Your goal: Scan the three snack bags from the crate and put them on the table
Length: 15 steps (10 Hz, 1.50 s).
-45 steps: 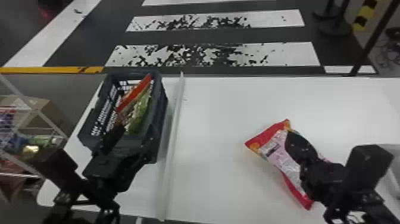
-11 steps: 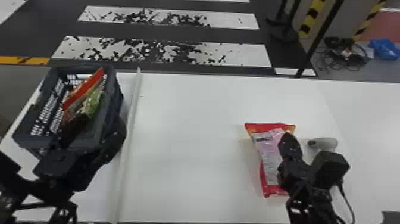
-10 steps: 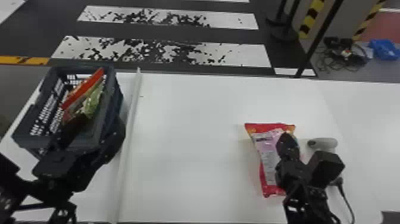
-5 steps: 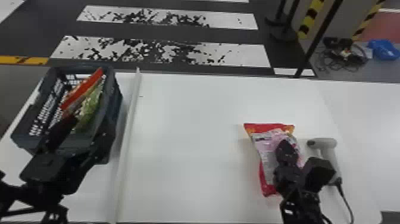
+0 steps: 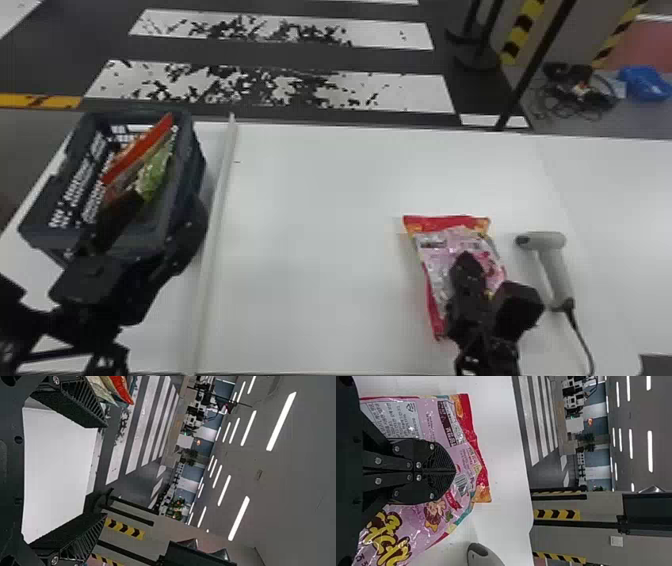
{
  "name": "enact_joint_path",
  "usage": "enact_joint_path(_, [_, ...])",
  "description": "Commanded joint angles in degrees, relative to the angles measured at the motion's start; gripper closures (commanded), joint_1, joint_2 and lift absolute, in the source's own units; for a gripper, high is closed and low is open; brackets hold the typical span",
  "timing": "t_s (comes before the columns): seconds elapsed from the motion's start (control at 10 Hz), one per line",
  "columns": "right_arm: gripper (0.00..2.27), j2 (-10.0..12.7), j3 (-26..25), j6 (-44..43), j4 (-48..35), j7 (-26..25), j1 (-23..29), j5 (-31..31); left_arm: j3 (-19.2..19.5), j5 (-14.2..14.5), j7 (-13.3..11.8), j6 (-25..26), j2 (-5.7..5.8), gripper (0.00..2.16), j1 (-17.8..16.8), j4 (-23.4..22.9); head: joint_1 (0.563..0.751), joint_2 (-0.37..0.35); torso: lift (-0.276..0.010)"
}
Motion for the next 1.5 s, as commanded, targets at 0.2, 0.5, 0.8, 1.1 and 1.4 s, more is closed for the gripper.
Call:
enact_joint_path(0.2, [2.25, 0.6, 2.7, -1.3, -1.6, -6.9, 1.3, 2.4, -0.4, -0.5, -0.2, -0.9, 0.18, 0.08, 0.0, 0.3, 0.695, -0.044, -0.094])
enact_joint_path(0.5, [2.25, 1.0, 3.4, -0.3, -1.9, -11.6, 1.5, 3.5, -0.4, -0.5, -0.7, -2.8, 0.18, 0.08, 0.6, 0.3, 0.695, -0.047, -0.094])
enact_joint_path(0.8, [1.79, 0.7, 2.0, 0.5, -16.6, -15.2, 6.4, 3.1, -0.4, -0.5, -0.5, -3.7, 0.09, 0.08, 1.2, -0.6, 0.695, -0.052, -0.094])
enact_joint_path(1.1, [0.02, -2.6, -1.0, 12.1, -29.1, -14.6, 8.7, 6.8, -1.2, -0.5, -0.5, -4.1, 0.09, 0.08, 1.8, -1.1, 0.695, -0.081, -0.094])
enact_joint_path(1.4, [0.06, -3.9, -12.4, 19.8, -31.0, 6.1, 11.8, 2.1, -1.0, -0.5, -0.4, -4.6, 0.18, 0.08, 2.1, -1.2, 0.695, -0.09, -0.094])
